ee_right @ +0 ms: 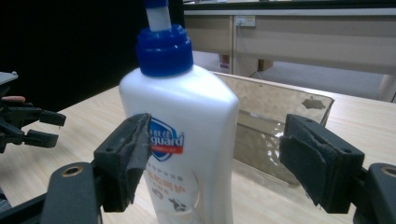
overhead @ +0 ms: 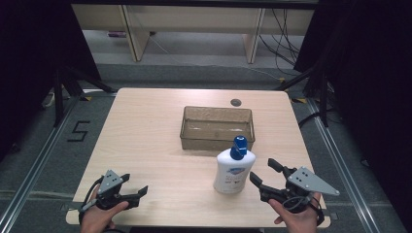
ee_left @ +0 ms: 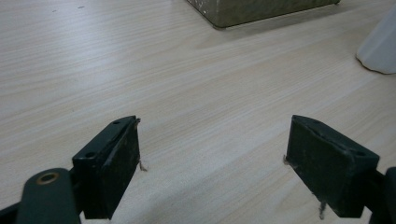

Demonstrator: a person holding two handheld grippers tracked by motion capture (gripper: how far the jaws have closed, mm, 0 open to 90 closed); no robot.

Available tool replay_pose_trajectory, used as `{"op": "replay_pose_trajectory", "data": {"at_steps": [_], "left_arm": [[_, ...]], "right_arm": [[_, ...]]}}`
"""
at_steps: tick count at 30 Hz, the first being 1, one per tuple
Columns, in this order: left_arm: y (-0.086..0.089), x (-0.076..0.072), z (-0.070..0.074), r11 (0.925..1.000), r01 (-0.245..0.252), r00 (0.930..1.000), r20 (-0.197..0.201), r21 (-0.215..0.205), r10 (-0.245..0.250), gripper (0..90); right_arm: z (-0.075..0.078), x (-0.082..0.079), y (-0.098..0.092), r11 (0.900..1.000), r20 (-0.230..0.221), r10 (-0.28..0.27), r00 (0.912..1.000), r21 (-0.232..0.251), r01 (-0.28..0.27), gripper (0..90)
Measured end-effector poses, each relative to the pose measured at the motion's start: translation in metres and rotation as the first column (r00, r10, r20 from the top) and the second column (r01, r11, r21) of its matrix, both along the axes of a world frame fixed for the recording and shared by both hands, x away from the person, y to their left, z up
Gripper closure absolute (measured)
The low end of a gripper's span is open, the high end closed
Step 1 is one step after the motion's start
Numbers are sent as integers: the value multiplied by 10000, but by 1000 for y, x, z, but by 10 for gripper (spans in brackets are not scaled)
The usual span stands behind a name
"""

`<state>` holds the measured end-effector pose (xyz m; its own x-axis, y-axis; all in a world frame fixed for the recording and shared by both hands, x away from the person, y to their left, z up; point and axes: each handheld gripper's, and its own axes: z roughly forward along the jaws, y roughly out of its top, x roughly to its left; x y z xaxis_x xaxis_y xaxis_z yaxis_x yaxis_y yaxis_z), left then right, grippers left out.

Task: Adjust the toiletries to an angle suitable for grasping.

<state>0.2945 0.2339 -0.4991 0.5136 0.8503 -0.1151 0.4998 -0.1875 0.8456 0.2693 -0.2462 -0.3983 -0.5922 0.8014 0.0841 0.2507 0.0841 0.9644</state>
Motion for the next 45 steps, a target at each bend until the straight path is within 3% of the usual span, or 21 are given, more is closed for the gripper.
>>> {"op": "replay_pose_trajectory", "data": {"at_steps": [4, 5, 9, 19, 20, 22, 25, 27, 28, 30, 31, 33, 34, 36, 40, 43, 44, 45], "left_arm": [[0, 0, 0, 10000, -9, 10000, -2, -21, 9, 168], [-1, 0, 0, 10000, -7, 10000, -3, -13, 7, 168], [0, 0, 0, 10000, 24, 10000, -19, 64, -24, 168], [-1, -1, 0, 10000, -3, 10000, -42, 84, 3, 168], [-1, -1, 0, 10000, 2, 10000, -34, 91, -1, 168], [-1, -1, 0, 10000, -2, 10000, -34, 80, 2, 168], [-1, -1, 0, 9999, 17, 10000, -65, 111, -17, 168], [-1, -1, 0, 9999, 38, 10000, -89, 115, -37, 168], [-1, -1, 0, 9999, 41, 9999, -92, 112, -40, 168], [-1, -1, 0, 9999, 34, 10000, -90, 123, -33, 168], [-1, -1, 0, 9999, 26, 10000, -84, 130, -25, 168], [-1, -1, 0, 9998, -17, 10000, -80, 180, 18, 168], [-2, -1, 0, 9998, -8, 10000, -42, 183, 9, 168], [-2, -1, 0, 9999, 12, 10000, -4, 141, -12, 168], [-2, -1, 0, 9999, 22, 10000, -28, 120, -22, 168], [-2, -1, 0, 9999, -6, 10000, -41, 160, 6, 168], [-2, -1, 0, 9999, 24, 10000, -36, 115, -24, 168], [-2, -1, 0, 9999, -2, 10000, -57, 149, 3, 168]], "right_arm": [[5, 0, 1, 10000, 11, 3, 10000, -30, -3, 258], [5, 1, 2, 10000, 233, 35, 9997, -10, -35, 258], [7, 1, 2, 10000, 109, -29, 9999, 39, 29, 259], [15, 5, 12, 9994, 413, 347, 9985, -103, -343, 272], [16, 6, 13, 9989, 435, 464, 9980, 50, -467, 272], [18, 6, 17, 9988, 256, 465, 9986, 127, -468, 275], [22, 10, 19, 9989, 667, 469, 9967, -122, -462, 287], [24, 10, 22, 9982, 509, 597, 9969, -33, -597, 290], [25, 13, 22, 9983, 960, 570, 9937, -186, -555, 293], [28, 11, 24, 9982, 577, 597, 9965, -89, -593, 294], [28, 12, 25, 9975, 572, 705, 9959, 37, -708, 295], [29, 15, 27, 9973, 848, 715, 9938, -208, -699, 295], [29, 14, 29, 9970, 547, 774, 9955, -39, -773, 295], [29, 17, 30, 9968, 752, 799, 9940, -109, -793, 296], [30, 18, 34, 9954, 595, 953, 9937, 19, -956, 299], [32, 21, 34, 9967, 1053, 805, 9912, -39, -805, 303], [32, 19, 36, 9970, 716, 747, 9946, 135, -758, 305], [33, 24, 35, 9963, 1169, 857, 9894, -39, -858, 306]]}}
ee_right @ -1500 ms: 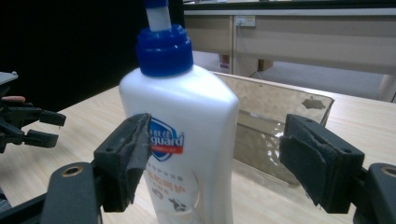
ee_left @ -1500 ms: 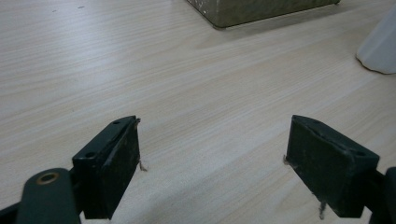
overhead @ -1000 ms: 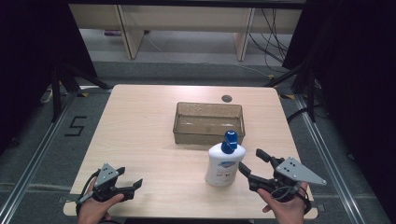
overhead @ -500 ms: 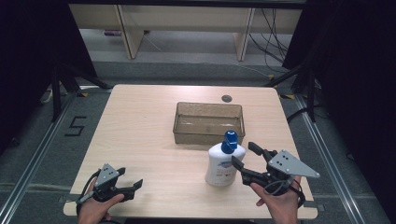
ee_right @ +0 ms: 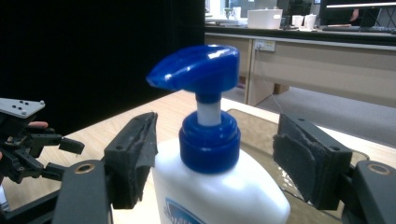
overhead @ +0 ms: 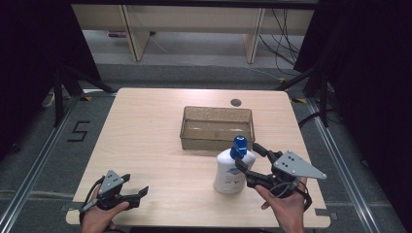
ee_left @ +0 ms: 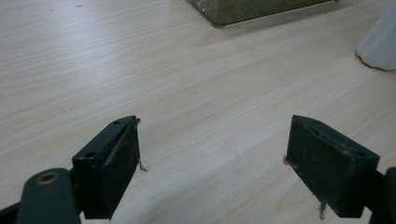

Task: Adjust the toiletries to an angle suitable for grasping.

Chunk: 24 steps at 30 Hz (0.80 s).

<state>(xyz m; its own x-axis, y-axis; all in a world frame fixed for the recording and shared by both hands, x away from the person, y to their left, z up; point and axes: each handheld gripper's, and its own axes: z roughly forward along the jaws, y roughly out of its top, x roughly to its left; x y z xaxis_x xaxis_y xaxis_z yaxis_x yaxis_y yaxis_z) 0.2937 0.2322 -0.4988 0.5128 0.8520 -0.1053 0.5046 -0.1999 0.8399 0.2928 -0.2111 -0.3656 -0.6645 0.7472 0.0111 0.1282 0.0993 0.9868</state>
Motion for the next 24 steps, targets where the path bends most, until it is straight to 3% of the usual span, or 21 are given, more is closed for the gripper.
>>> {"op": "replay_pose_trajectory", "data": {"at_steps": [2, 6, 9, 10, 20, 21, 24], "left_arm": [[0, 0, 0, 10000, 20, 10000, -12, -6, -20, 168], [-1, 1, -1, 10000, 26, 10000, -13, -94, -26, 168], [0, 1, 0, 10000, 29, 10000, -14, -22, -29, 168], [-1, 0, 0, 10000, -33, 10000, -15, -32, 32, 168], [-1, 2, 0, 10000, -9, 10000, -69, 62, 9, 168], [-2, 2, 0, 10000, -4, 10000, -58, 1, 4, 168], [-1, 2, 0, 9999, 77, 10000, -1, -131, -77, 168]], "right_arm": [[1, -1, 3, 9999, -434, 36, 9991, 101, -32, 309], [0, 4, 4, 10000, -197, 58, 9998, -62, -59, 313], [-2, 5, 8, 9996, -543, 209, 9983, 199, -199, 322], [-2, 7, 9, 9998, -299, 218, 9993, 54, -217, 327], [2, 16, 18, 9990, -320, 405, 9987, 210, -399, 362], [2, 19, 19, 9990, -138, 408, 9991, 159, -406, 367], [0, 22, 21, 9994, -215, 334, 9992, 120, -332, 390]]}}
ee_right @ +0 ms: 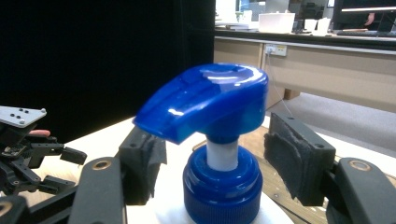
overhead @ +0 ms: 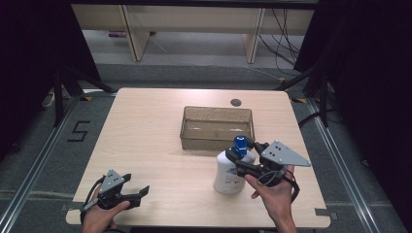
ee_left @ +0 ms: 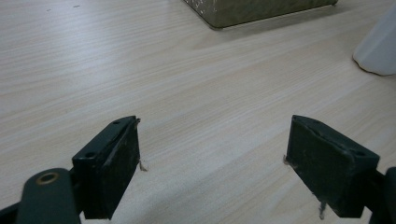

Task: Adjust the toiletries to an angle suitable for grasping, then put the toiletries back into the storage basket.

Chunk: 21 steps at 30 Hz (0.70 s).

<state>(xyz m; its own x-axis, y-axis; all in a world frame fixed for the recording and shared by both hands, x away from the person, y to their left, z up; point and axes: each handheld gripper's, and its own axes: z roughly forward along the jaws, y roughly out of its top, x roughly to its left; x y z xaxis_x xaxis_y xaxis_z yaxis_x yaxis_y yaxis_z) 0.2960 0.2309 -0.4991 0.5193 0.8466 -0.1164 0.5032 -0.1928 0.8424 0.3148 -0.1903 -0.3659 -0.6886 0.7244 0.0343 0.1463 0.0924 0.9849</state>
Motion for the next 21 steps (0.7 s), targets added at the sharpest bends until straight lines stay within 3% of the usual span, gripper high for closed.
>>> {"op": "replay_pose_trajectory", "data": {"at_steps": [4, 5, 8, 11, 13, 15, 21], "left_arm": [[-1, 0, 0, 9999, -29, 10000, -87, 129, 30, 168], [0, 0, 0, 10000, 77, 10000, 28, -22, -77, 168], [-1, -2, 1, 10000, -32, 10000, -14, -40, 32, 168], [0, -2, 1, 10000, 21, 10000, 21, -44, -20, 168], [-1, -2, 1, 9999, 73, 9999, 80, -125, -72, 168], [-1, -2, 1, 9999, 54, 10000, 76, -96, -54, 168], [-1, -2, 1, 10000, 27, 10000, 43, -46, -26, 169]], "right_arm": [[-1, 1, 0, 9999, 0, 78, 10000, -66, -78, 413], [-2, 1, 0, 9999, -94, 58, 9999, -120, -59, 429], [-4, 3, 0, 9999, 218, 7, 9998, -109, -4, 468], [-3, 1, 0, 9999, -173, 139, 9998, 31, -139, 514], [-3, 3, -2, 9999, 295, 111, 9995, -18, -110, 550], [-3, 1, -2, 9999, 139, 105, 9998, -34, -104, 573], [-3, 2, 0, 9997, 241, 237, 9994, 80, -239, 594]]}}
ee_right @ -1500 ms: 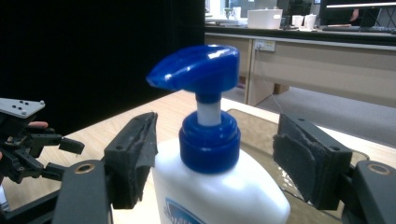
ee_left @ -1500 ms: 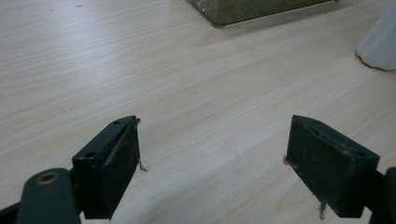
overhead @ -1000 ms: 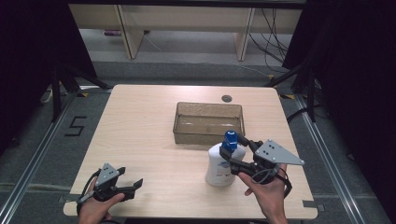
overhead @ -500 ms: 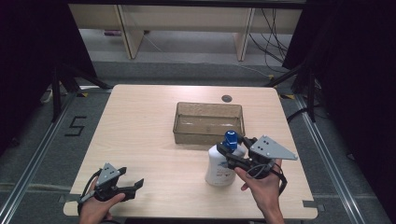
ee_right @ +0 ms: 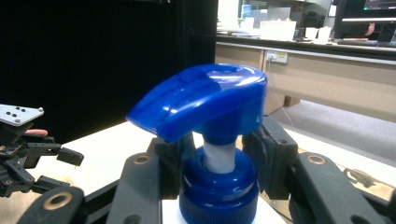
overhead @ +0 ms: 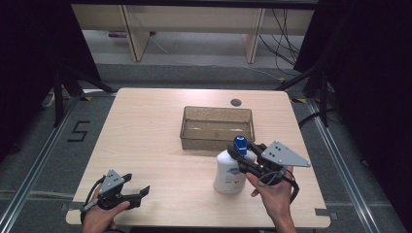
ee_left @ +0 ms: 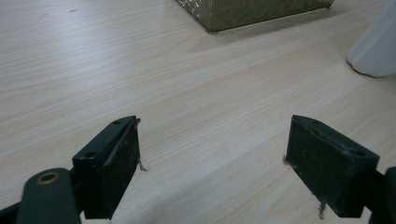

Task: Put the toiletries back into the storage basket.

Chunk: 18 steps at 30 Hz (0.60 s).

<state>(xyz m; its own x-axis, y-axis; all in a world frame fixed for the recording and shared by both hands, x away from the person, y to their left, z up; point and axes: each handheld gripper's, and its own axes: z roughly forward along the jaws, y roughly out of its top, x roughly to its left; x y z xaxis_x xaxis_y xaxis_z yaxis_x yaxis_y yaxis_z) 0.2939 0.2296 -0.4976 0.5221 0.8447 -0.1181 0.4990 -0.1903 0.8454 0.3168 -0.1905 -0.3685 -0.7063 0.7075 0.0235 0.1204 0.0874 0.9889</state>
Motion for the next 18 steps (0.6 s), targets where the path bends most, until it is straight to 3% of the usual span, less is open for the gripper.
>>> {"op": "replay_pose_trajectory", "data": {"at_steps": [1, 9, 11, 13, 15, 18], "left_arm": [[0, 0, 0, 10000, 5, 10000, -10, -1, -5, 169], [1, 0, 0, 10000, -17, 10000, 3, 30, 17, 170], [1, 0, 0, 10000, 22, 10000, 54, -46, -21, 170], [1, 0, 0, 10000, 25, 10000, 58, -41, -24, 170], [0, -1, 0, 10000, 39, 9999, 104, -34, -38, 171], [0, -2, 1, 10000, 50, 9999, 109, 24, -50, 172]], "right_arm": [[1, 1, -1, 9996, 334, -134, 9994, -225, 141, 596], [2, -1, 1, 10000, 163, -45, 9999, 67, 44, 640], [3, -1, 1, 9998, 360, -170, 9992, -131, 175, 642], [2, -1, 2, 9999, 410, -146, 9991, -35, 148, 642], [2, -2, 2, 9999, 162, -165, 9997, -15, 166, 642], [3, -1, 2, 9993, 491, -300, 9983, -189, 310, 643]]}}
